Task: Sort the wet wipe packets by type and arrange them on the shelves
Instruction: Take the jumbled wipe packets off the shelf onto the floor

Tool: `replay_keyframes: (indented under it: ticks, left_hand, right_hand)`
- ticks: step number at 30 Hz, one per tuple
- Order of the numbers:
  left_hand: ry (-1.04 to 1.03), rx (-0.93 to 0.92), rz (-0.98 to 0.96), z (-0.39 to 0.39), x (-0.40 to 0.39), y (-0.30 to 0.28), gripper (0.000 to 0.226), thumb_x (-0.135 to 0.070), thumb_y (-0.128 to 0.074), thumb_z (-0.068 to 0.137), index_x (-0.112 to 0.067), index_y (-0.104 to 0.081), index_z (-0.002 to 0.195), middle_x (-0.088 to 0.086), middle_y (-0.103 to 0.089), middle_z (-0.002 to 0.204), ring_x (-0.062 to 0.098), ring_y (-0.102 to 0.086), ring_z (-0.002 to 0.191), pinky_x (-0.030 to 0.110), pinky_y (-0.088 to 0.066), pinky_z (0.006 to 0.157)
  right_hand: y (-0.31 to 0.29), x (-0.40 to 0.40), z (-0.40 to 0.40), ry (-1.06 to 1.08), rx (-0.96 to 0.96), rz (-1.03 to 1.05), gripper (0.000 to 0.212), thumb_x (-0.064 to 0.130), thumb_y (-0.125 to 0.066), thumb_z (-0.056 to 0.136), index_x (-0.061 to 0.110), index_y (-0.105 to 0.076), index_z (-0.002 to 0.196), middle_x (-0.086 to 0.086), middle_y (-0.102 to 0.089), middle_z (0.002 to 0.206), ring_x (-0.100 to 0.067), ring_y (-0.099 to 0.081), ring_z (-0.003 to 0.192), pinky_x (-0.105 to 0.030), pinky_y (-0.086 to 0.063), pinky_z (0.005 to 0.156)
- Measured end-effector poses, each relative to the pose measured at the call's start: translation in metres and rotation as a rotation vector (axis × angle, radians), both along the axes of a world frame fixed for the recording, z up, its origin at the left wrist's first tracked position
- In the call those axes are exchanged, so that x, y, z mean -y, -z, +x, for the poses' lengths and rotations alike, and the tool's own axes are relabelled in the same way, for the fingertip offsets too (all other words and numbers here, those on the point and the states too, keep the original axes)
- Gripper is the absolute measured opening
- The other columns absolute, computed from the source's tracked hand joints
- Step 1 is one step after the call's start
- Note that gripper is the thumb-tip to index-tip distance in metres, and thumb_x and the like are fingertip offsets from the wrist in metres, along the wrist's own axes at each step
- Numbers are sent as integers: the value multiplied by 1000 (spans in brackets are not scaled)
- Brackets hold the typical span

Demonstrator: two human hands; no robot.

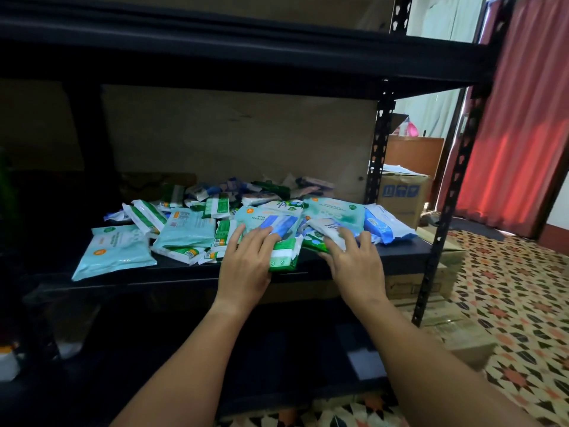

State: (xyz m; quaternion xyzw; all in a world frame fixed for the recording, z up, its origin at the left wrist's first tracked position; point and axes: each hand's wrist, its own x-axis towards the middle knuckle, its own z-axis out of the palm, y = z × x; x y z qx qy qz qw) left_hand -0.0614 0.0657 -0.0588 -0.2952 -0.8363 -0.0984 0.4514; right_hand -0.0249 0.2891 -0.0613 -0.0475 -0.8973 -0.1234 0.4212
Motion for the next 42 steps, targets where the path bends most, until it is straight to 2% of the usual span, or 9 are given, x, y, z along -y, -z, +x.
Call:
replay_keyframes:
  ticks: [11, 14, 17, 22, 26, 30, 33, 39, 42]
  left_hand:
    - [25, -13, 154, 86, 19, 51, 40, 5, -53, 77, -10, -56, 113, 10, -60, 109, 30, -57, 101, 47, -40, 110]
    - [-12, 84, 161, 112, 29, 85, 47, 6, -52, 70, -10, -54, 114, 10, -60, 108, 30, -57, 97, 45, -44, 102]
    - [-57, 255, 127, 128, 40, 120, 58, 6, -69, 61, -11, -58, 116, 8, -60, 109, 28, -58, 99, 40, -50, 85]
    - [-110, 584, 53, 143, 54, 168, 73, 3, -80, 56, -20, -59, 122, -3, -62, 118, 22, -57, 113, 35, -51, 75]
    - [-140, 785, 77, 143, 63, 209, 85, 12, -84, 42, -20, -65, 119, -5, -68, 112, 23, -65, 112, 32, -55, 51]
    - [-145, 937, 62, 147, 67, 239, 86, 2, -93, 39, -16, -69, 120, 1, -72, 114, 27, -67, 111, 37, -59, 62]
    - [-188, 974, -16, 145, 68, 256, 83, -13, -99, 29, -17, -75, 109, 0, -75, 103, 25, -72, 95, 34, -57, 54]
    - [-291, 970, -116, 121, 74, 305, 85, -1, -93, 30, -25, -74, 110, -5, -73, 107, 22, -70, 95, 29, -51, 43]
    - [-276, 977, -97, 111, 76, 329, 77, 5, -87, 42, -23, -71, 112, -4, -73, 106, 24, -68, 103, 33, -54, 51]
  right_hand:
    - [59, 26, 78, -139, -116, 13, 31, 37, -73, 90, 19, -73, 115, -14, -65, 125, -34, -49, 87, -41, -47, 65]
    - [90, 39, 99, -195, -95, -28, 31, 41, -56, 99, 20, -73, 115, -12, -64, 123, -33, -50, 85, -40, -48, 63]
    - [119, 50, 114, -208, 4, -65, 36, 44, -48, 100, 21, -71, 116, -9, -65, 120, -32, -51, 83, -39, -46, 58]
    - [173, 56, 125, -236, 222, -123, 30, 40, -69, 90, 24, -72, 115, -6, -66, 119, -31, -52, 85, -37, -46, 52]
    - [213, 61, 127, -252, 376, -152, 28, 38, -81, 82, 28, -75, 107, -3, -67, 119, -30, -50, 90, -39, -49, 55]
    - [250, 64, 126, -224, 492, -224, 33, 31, -93, 66, 28, -77, 95, 2, -69, 111, -29, -48, 97, -35, -53, 58]
    - [279, 61, 120, -168, 642, -231, 51, 18, -96, 56, 32, -76, 101, 3, -68, 117, -30, -49, 98, -34, -54, 70]
    - [317, 56, 107, -106, 812, -213, 42, 23, -92, 65, 30, -77, 104, -4, -69, 120, -37, -43, 107, -41, -58, 74]
    - [329, 59, 95, -65, 922, -184, 50, 16, -83, 75, 32, -70, 120, -3, -59, 138, -38, -35, 122, -39, -53, 91]
